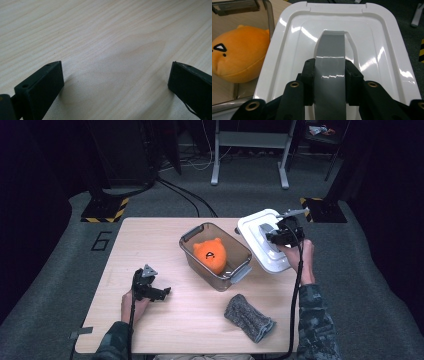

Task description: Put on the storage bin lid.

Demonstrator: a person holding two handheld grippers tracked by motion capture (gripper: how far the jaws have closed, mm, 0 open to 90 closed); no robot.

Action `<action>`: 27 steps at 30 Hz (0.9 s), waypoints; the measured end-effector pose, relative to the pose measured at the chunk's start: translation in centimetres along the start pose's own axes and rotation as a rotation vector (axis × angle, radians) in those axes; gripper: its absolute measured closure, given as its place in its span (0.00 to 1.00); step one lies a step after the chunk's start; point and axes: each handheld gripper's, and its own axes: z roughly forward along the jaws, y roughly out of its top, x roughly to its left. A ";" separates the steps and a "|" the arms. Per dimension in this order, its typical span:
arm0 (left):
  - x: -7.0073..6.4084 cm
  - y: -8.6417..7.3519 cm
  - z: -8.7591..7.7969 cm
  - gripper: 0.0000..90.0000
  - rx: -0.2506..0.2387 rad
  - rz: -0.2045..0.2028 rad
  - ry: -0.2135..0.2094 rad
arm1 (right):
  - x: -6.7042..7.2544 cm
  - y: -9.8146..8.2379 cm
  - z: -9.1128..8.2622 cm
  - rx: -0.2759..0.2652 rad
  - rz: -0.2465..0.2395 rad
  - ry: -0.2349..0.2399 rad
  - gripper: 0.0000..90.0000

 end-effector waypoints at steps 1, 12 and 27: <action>0.0 0.0 0.0 0.00 0.000 0.001 0.000 | 0.2 0.1 0.0 0.004 -0.002 0.009 0.74; 0.0 0.0 0.0 0.00 0.000 0.000 0.000 | 2.7 1.3 0.9 0.000 -0.033 0.076 0.74; 0.0 0.0 0.0 0.00 0.000 -0.002 -0.002 | 5.7 2.8 2.6 0.006 -0.083 0.146 0.74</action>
